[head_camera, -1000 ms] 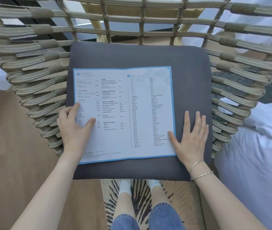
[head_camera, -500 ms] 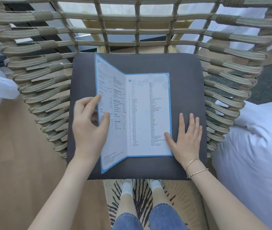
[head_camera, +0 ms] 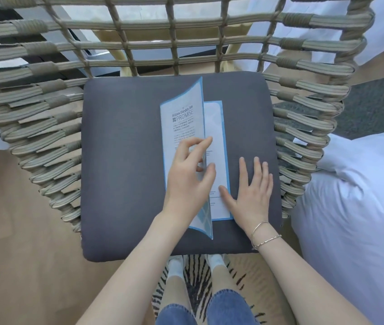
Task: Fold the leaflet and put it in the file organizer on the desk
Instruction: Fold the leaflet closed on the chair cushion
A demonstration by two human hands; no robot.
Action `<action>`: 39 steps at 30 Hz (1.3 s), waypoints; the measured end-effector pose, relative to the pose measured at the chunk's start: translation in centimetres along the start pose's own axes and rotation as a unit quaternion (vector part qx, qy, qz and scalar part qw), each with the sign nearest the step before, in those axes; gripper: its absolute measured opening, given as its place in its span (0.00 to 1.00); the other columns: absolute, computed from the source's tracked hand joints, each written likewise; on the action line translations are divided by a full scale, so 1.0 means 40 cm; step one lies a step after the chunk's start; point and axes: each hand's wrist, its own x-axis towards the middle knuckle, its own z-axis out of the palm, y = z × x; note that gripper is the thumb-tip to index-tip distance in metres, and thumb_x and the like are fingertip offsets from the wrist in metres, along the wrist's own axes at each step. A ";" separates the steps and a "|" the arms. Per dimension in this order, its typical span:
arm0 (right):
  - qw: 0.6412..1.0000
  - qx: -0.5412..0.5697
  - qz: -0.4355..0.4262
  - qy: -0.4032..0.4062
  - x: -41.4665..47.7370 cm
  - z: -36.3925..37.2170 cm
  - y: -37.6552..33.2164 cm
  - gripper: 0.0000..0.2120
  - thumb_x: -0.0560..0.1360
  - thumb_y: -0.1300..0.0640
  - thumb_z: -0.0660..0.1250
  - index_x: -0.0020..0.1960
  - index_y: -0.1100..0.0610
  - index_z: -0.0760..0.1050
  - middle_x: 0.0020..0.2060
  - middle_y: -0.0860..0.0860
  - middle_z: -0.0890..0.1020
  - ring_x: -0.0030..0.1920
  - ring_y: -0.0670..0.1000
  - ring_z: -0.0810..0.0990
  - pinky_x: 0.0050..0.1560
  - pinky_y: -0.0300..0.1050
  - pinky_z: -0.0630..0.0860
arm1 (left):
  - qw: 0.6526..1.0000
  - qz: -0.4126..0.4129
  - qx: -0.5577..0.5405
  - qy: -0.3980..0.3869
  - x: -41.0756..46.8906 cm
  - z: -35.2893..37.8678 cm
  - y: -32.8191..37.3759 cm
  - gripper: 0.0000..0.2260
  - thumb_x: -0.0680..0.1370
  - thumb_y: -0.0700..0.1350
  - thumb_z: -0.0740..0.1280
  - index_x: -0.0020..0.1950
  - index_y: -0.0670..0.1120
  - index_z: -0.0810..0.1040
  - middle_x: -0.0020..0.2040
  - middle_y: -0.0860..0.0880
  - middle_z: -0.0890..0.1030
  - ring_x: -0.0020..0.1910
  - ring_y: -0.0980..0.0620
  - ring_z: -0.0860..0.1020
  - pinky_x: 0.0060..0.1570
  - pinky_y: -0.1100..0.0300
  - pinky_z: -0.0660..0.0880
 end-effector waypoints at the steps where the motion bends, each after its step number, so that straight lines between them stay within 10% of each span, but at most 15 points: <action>1: 1.000 0.018 0.000 0.005 0.001 -0.004 0.002 0.36 0.76 0.35 0.55 0.79 0.53 0.56 0.78 0.61 0.58 0.78 0.64 0.52 0.76 0.62 0.50 | 1.000 0.000 0.009 -0.012 0.002 0.016 -0.003 0.21 0.74 0.35 0.68 0.67 0.44 0.76 0.58 0.51 0.72 0.45 0.51 0.75 0.49 0.55 0.77; 8: 0.973 0.231 0.017 0.010 0.006 -0.057 0.034 0.27 0.80 0.43 0.47 0.75 0.51 0.67 0.77 0.55 0.63 0.78 0.57 0.55 0.76 0.56 0.54 | 0.992 0.015 0.086 -0.090 -0.002 0.093 -0.038 0.22 0.78 0.40 0.66 0.73 0.44 0.69 0.61 0.43 0.74 0.55 0.43 0.74 0.56 0.49 0.73; 18: 0.990 0.095 -0.098 0.046 0.030 -0.073 -0.076 0.29 0.80 0.47 0.54 0.78 0.55 0.59 0.78 0.53 0.62 0.79 0.56 0.56 0.77 0.58 0.51 | 0.936 0.027 0.332 -0.115 -0.045 -0.010 -0.195 0.26 0.81 0.49 0.58 0.78 0.44 0.59 0.78 0.45 0.61 0.77 0.42 0.57 0.74 0.42 0.53; 39: 0.986 0.074 -0.140 0.052 0.132 -0.078 -0.174 0.27 0.81 0.50 0.52 0.78 0.56 0.59 0.78 0.53 0.62 0.79 0.57 0.56 0.77 0.59 0.51 | 0.921 0.076 0.367 -0.104 0.049 -0.026 -0.228 0.24 0.82 0.49 0.52 0.77 0.43 0.60 0.78 0.46 0.62 0.77 0.45 0.59 0.74 0.42 0.52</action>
